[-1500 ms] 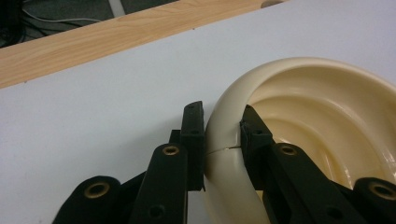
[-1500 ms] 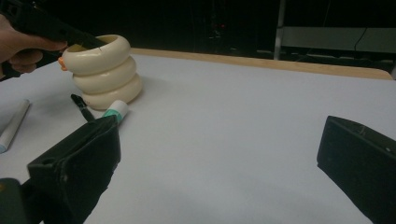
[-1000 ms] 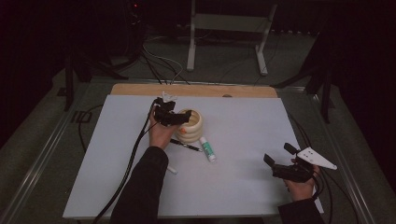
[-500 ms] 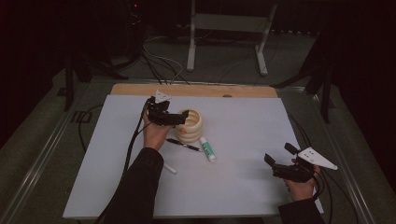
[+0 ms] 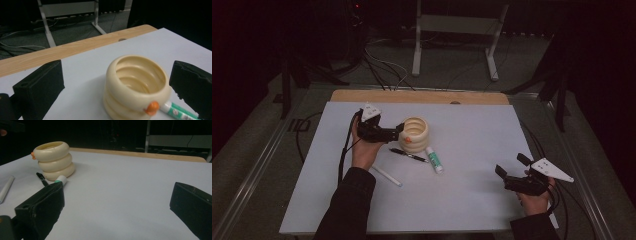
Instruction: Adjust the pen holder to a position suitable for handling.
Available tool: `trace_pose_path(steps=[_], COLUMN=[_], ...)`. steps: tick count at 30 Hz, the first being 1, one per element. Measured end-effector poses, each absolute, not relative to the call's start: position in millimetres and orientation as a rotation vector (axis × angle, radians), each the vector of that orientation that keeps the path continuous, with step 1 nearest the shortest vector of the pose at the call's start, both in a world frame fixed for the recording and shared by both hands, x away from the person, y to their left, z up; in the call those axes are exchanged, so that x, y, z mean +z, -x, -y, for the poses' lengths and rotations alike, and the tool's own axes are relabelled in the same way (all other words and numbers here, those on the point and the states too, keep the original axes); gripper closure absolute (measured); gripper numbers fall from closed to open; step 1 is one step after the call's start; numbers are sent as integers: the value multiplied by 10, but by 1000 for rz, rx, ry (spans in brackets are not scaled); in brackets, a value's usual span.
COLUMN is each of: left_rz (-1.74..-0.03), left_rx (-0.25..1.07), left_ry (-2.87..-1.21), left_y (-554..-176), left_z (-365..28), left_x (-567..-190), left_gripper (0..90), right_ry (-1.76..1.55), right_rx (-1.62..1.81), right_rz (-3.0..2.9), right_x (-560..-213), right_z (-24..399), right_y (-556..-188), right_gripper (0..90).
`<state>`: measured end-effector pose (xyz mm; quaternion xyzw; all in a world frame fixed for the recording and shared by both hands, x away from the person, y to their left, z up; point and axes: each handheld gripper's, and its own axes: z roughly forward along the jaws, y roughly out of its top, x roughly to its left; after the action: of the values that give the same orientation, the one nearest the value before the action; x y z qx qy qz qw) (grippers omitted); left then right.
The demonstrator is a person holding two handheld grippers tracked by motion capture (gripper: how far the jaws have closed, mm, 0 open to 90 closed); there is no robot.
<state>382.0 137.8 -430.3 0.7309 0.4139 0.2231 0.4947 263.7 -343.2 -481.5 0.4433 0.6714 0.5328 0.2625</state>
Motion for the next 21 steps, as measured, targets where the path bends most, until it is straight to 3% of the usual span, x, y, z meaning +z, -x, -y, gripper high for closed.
trace_pose_path(steps=[21], left_rz=[-998], left_rx=[624], left_ry=[-1769], left_y=[-3139], left_z=[-1877], left_x=[-4505], left_gripper=[0], right_ry=[-1204], right_rx=[1446], right_rz=[-1804], right_x=[-4804], right_z=[3445], right_y=[-2638], right_gripper=[1])
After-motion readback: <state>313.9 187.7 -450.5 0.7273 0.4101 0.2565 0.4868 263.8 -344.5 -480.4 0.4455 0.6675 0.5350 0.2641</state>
